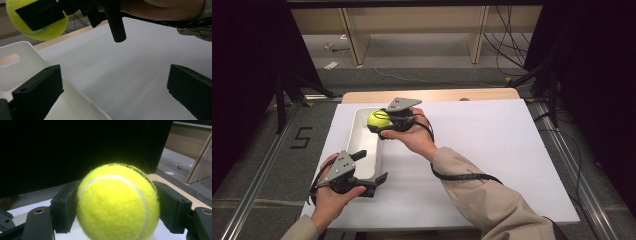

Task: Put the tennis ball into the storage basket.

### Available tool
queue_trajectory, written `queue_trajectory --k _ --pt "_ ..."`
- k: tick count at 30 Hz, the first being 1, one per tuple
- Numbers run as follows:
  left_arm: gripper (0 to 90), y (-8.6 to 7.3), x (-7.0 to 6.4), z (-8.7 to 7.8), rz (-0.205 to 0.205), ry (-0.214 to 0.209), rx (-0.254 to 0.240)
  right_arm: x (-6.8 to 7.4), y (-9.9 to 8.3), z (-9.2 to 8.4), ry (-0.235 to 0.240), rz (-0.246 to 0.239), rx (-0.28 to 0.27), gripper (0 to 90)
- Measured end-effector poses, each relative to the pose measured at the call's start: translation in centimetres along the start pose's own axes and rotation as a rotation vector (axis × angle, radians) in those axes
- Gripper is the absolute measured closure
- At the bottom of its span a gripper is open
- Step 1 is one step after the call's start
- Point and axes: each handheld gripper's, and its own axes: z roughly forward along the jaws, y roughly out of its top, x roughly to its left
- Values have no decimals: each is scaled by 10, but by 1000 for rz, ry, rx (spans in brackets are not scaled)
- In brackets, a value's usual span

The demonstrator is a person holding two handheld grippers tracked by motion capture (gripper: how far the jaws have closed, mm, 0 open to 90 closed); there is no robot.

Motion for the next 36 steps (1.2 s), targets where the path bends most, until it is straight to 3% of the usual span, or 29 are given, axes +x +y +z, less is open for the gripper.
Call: queue_trajectory --k 36 --pt "0 0 0 0 3 -2 -1 0 6 24 21 -2 26 266"
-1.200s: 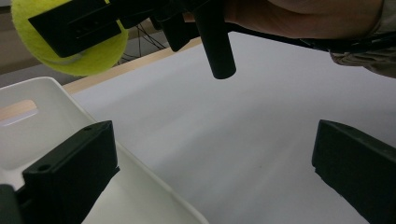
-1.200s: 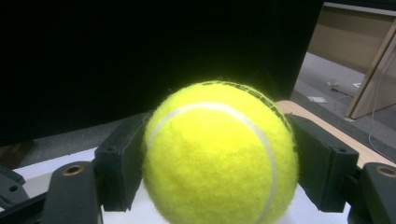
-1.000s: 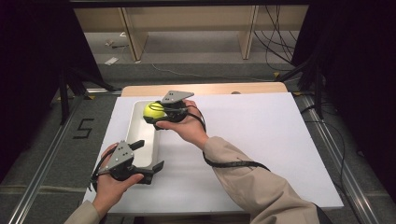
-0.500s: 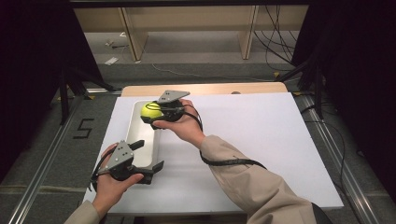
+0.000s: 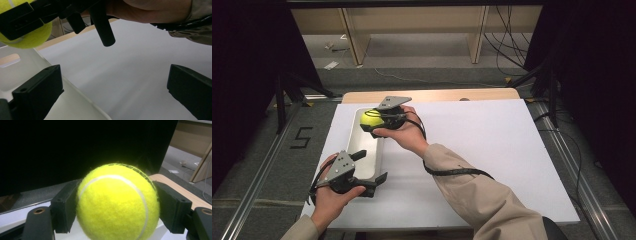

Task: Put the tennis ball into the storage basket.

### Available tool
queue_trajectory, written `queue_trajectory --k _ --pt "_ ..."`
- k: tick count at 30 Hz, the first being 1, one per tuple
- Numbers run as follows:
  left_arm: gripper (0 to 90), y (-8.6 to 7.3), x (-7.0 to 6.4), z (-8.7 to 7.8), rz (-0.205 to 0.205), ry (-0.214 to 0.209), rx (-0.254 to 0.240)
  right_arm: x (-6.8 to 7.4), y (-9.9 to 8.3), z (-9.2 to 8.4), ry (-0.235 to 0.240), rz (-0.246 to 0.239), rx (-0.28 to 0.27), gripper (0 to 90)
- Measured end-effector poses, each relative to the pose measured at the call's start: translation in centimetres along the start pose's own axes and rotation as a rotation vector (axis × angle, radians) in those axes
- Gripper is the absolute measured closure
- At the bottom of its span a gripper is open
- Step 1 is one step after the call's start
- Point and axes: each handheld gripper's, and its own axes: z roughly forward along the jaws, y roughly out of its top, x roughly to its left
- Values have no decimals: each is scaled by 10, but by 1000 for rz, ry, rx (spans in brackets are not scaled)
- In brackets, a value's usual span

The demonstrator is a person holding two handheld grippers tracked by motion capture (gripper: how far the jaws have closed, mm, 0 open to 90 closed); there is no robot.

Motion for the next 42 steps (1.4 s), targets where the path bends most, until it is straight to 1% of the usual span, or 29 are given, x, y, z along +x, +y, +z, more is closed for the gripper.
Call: queue_trajectory --k 12,15,20,42 --pt "0 0 0 0 -3 0 -1 0 1 9 12 3 17 266" --pt "0 0 0 0 -2 0 0 0 1 11 10 7 14 266" --pt "0 0 0 0 -2 0 -1 1 1 15 14 2 18 266" --pt "0 0 0 0 -3 -2 -4 3 -1 25 21 5 33 266"
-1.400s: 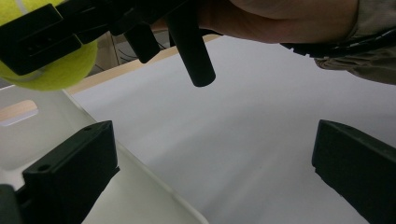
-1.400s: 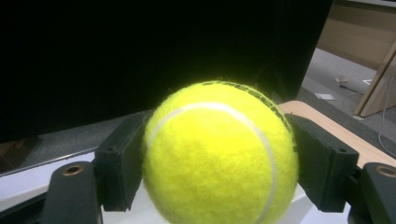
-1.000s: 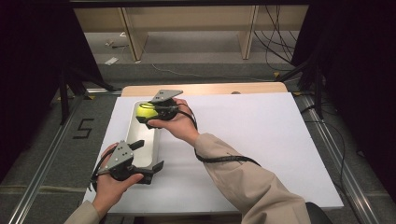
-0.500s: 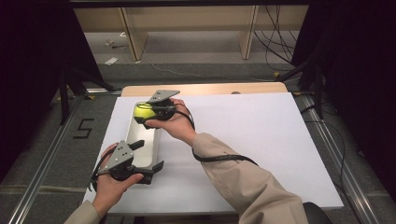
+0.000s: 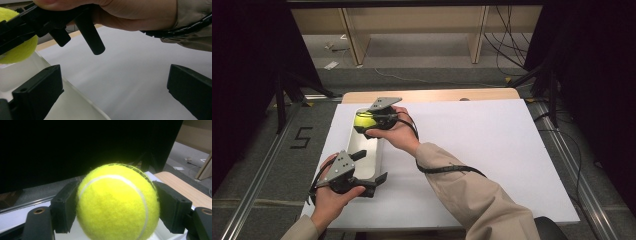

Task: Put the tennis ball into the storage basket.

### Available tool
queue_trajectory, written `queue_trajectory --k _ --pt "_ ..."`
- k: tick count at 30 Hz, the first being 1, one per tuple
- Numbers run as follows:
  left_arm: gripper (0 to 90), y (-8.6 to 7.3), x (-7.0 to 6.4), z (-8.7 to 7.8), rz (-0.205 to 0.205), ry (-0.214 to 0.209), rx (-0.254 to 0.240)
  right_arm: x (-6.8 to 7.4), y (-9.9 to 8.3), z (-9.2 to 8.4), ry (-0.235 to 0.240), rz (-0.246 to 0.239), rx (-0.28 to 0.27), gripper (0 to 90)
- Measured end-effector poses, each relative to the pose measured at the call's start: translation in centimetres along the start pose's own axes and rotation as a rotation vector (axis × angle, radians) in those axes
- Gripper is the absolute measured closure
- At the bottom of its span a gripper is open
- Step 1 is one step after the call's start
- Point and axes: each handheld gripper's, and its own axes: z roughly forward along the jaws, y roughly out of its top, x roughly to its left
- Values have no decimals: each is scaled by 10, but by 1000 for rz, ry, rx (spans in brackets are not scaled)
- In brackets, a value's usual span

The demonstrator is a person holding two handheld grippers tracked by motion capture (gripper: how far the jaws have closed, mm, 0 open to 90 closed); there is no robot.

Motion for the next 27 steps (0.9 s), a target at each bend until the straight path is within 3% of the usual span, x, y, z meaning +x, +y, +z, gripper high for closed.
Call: queue_trajectory --k 27 --pt "0 0 0 0 5 -2 -2 1 -2 10 9 0 23 266"
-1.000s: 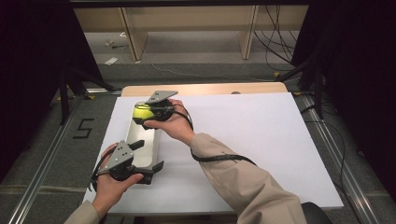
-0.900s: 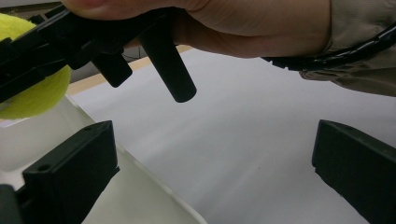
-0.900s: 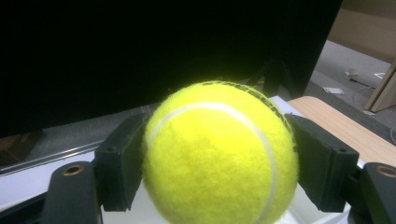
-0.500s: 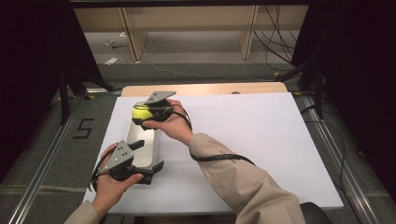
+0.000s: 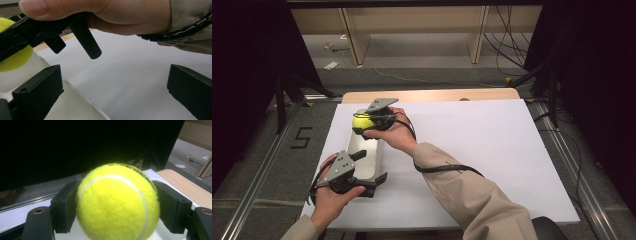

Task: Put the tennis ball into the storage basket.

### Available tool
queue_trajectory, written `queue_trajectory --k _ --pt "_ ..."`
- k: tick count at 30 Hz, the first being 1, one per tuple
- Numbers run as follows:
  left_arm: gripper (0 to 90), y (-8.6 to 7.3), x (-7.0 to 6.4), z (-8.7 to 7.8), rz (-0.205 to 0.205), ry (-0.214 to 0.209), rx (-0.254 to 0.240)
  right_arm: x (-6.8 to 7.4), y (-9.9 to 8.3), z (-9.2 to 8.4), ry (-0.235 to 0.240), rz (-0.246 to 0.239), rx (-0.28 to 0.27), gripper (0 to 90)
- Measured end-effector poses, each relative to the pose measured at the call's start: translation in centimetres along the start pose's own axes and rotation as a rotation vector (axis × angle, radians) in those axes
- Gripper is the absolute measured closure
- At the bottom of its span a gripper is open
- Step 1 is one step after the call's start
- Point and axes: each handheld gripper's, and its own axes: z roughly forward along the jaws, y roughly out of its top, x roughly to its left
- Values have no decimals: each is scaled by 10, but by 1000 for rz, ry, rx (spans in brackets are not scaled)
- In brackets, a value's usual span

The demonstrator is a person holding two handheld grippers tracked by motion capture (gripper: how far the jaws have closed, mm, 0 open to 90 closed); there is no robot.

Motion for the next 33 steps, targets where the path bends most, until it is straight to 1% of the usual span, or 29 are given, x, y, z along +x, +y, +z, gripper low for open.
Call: queue_trajectory --k 3,16,33 --pt "0 0 0 0 1 0 0 0 0 1 1 -5 2 266" --pt "0 0 0 0 0 0 -1 -2 -3 6 0 3 22 266" --pt "0 0 0 0 1 -1 -2 -4 -7 11 -7 6 34 265"
